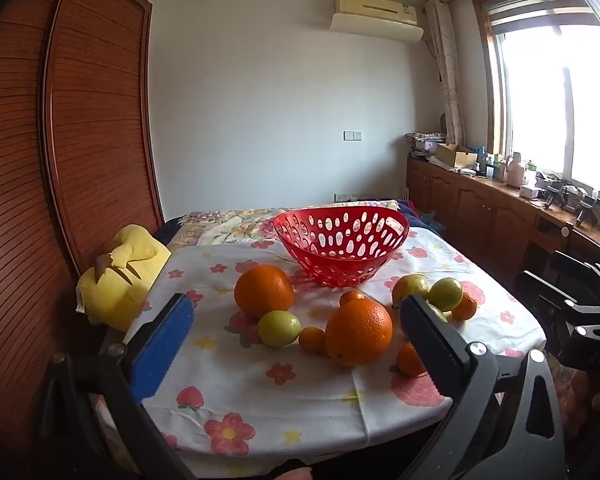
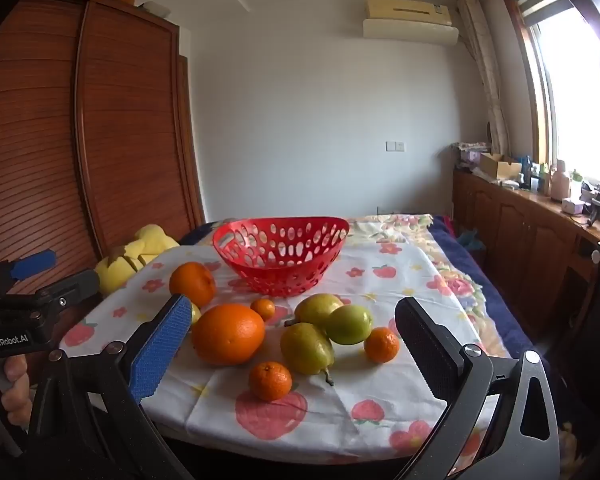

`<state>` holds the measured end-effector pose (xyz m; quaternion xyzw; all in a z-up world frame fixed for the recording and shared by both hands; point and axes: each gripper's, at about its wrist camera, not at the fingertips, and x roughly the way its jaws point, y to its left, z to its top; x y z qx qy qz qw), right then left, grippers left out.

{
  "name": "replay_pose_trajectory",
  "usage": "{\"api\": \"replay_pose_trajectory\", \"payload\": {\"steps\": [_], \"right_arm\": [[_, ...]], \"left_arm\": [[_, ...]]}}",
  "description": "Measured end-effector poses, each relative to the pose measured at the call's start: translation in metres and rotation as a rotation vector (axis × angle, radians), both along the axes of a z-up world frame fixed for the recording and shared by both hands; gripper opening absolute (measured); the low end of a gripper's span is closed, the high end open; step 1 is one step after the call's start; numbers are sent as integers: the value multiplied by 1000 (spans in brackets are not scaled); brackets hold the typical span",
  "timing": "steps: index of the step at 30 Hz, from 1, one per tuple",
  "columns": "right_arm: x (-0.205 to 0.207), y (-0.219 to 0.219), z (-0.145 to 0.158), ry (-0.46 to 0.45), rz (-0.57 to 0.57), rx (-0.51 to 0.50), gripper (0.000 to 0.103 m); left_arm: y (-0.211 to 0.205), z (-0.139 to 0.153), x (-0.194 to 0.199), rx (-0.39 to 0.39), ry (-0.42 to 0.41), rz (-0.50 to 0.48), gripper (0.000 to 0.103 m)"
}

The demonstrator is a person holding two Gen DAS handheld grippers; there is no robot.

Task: Organize fruits

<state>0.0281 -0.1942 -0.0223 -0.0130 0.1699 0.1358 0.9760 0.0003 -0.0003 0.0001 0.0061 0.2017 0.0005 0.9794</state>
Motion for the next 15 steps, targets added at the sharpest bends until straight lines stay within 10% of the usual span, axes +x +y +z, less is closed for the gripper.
{"api": "replay_pose_trajectory", "payload": {"steps": [15], "right_arm": [[-2, 0, 1, -6, 0, -2, 103]], "left_arm": [[-1, 0, 0, 11, 1, 1, 103]]}}
